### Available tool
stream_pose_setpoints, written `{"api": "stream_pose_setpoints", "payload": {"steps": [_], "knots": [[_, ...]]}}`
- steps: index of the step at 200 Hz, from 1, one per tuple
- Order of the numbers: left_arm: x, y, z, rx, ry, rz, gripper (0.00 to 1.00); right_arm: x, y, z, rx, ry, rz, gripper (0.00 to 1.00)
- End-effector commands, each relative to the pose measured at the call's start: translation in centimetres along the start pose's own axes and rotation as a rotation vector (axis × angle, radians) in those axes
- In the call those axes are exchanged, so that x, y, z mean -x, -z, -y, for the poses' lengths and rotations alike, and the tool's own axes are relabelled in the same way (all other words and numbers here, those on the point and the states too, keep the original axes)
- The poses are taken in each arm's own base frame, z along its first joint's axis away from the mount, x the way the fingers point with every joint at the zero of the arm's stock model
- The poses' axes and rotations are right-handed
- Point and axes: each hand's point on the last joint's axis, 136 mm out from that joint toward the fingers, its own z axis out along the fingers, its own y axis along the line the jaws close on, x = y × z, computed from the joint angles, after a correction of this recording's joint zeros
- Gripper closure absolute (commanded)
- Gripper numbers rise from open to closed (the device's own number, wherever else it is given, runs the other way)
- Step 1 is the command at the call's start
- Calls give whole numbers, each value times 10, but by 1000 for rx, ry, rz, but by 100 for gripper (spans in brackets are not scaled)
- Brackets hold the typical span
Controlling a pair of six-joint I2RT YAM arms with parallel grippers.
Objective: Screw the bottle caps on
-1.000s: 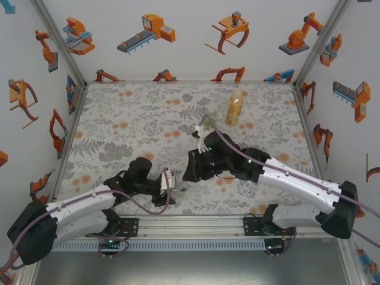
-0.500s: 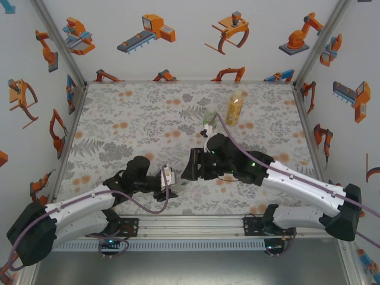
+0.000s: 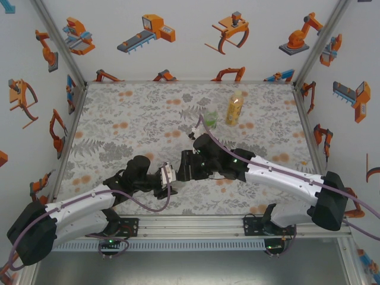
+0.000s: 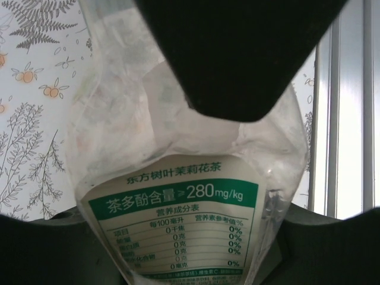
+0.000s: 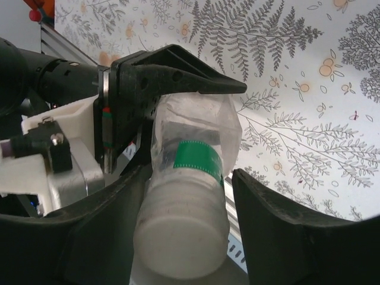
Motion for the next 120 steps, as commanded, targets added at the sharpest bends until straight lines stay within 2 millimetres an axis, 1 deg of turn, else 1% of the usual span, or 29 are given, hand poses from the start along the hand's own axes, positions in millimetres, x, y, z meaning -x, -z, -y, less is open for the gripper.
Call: {"api": "stream_pose_setpoints", "payload": {"steps": [1, 7, 21, 38, 45, 62, 67, 71, 75, 82, 85, 92, 120], "knots": [[19, 4, -6, 20, -13, 52, 99, 3, 0, -9, 32, 19, 9, 56], [19, 4, -7, 23, -13, 51, 94, 3, 1, -8, 30, 19, 11, 59], [19, 4, -9, 32, -7, 48, 76, 4, 2, -7, 24, 24, 15, 63], [18, 4, -10, 39, -5, 45, 71, 7, 5, -3, 7, 39, 25, 68], [17, 4, -10, 40, -5, 45, 67, 8, 6, -1, -4, 45, 26, 70], [18, 5, -10, 49, -3, 50, 49, 14, 10, 5, -31, 56, 28, 72], [19, 6, -11, 52, -3, 53, 37, 15, 12, 7, -39, 59, 27, 73], [19, 6, -11, 52, -3, 53, 31, 16, 12, 9, -46, 64, 25, 73], [19, 6, -11, 54, -4, 54, 22, 18, 13, 11, -55, 72, 26, 73], [19, 7, -11, 56, -6, 56, 14, 20, 15, 15, -75, 85, 26, 73], [19, 7, -11, 57, -6, 56, 1, 22, 17, 17, -85, 89, 27, 73], [19, 8, -11, 59, -7, 54, 3, 25, 19, 22, -108, 98, 26, 73], [20, 11, -13, 82, -13, 58, 3, 47, 30, 37, -171, 134, 31, 73]]}}
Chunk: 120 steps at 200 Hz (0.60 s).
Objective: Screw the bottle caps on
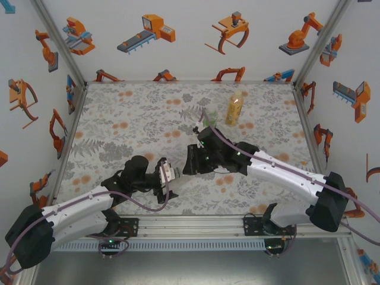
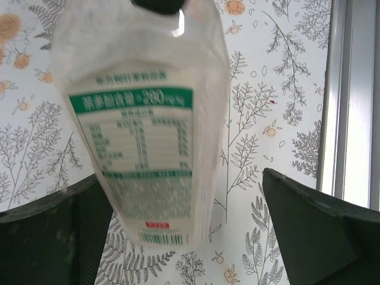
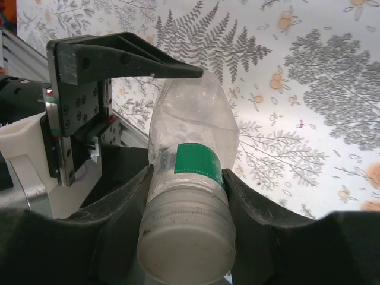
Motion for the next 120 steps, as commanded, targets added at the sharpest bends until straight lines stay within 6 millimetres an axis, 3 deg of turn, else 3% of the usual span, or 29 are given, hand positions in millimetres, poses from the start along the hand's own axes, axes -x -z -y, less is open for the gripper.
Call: {"api": "stream_pose_setpoints", "payload": {"steps": [1, 44, 120], "knots": [[11, 4, -5, 28, -12, 33, 3, 21, 12, 15, -78, 72, 14, 73], [10, 9, -13, 87, -19, 31, 3, 67, 13, 49, -230, 136, -14, 73], [-1, 21, -39, 271, -7, -9, 3, 166, -6, 75, -395, 247, 1, 73]]}}
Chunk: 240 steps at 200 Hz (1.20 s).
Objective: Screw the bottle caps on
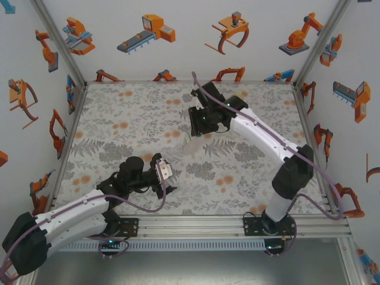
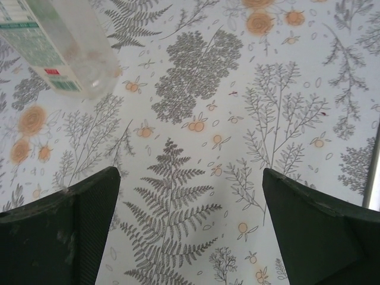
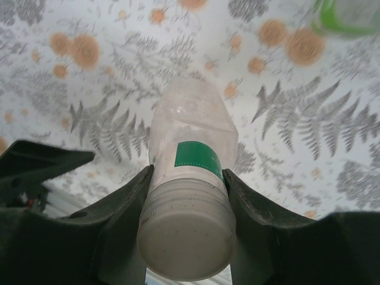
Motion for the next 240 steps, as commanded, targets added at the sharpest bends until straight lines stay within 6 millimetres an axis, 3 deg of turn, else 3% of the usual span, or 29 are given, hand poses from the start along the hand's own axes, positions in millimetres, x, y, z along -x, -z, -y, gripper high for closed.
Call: {"api": "stream_pose_setpoints", "payload": {"steps": [1, 29, 70, 123, 181, 240], "knots": [[-9, 4, -11, 76, 20, -27, 3, 17, 0, 16, -83, 76, -3, 73], [-10, 5, -14, 98, 21, -30, 3, 37, -15, 25, -120, 103, -12, 73], [-11, 3, -13, 92, 22, -35, 3, 54, -37, 20, -98, 122, -18, 73], [-13, 2, -12, 82, 28, -41, 3, 55, -68, 32, -153, 146, -60, 70], [-13, 2, -12, 79, 30, -40, 3, 59, -87, 36, -172, 161, -47, 68], [-13, 2, -12, 79, 28, -40, 3, 67, -93, 37, -165, 163, -24, 69]]}}
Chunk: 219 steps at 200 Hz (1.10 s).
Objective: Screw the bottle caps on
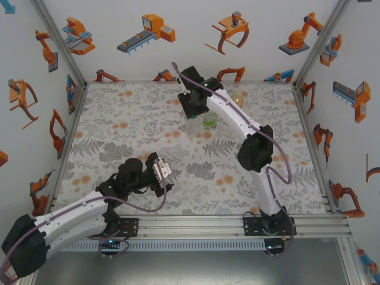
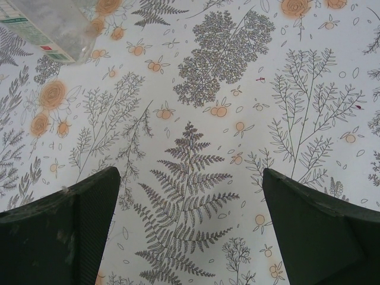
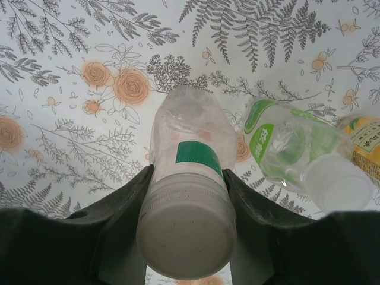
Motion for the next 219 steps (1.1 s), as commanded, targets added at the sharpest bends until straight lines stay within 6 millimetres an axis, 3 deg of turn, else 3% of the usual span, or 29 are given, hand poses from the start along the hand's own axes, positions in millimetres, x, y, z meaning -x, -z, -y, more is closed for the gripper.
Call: {"api": "stream_pose_setpoints", "payload": {"steps": [1, 51, 97, 136, 176, 219], "knots": [[-2, 0, 0, -2, 20, 0, 3, 4, -10, 8, -25, 12, 7, 69], [-1, 0, 1, -5, 20, 0, 3, 9, -2, 5, -4, 5, 26, 44], [-2, 0, 0, -3, 20, 0, 3, 17, 12, 6, -5, 8, 55, 38], [0, -1, -1, 0, 18, -1, 3, 29, 41, 5, 6, 16, 105, 33], [1, 3, -4, 24, 16, 13, 3, 29, 75, 10, -10, 39, 143, 14], [1, 4, -8, 48, 19, 31, 3, 21, 111, 22, -56, 56, 196, 11]]}}
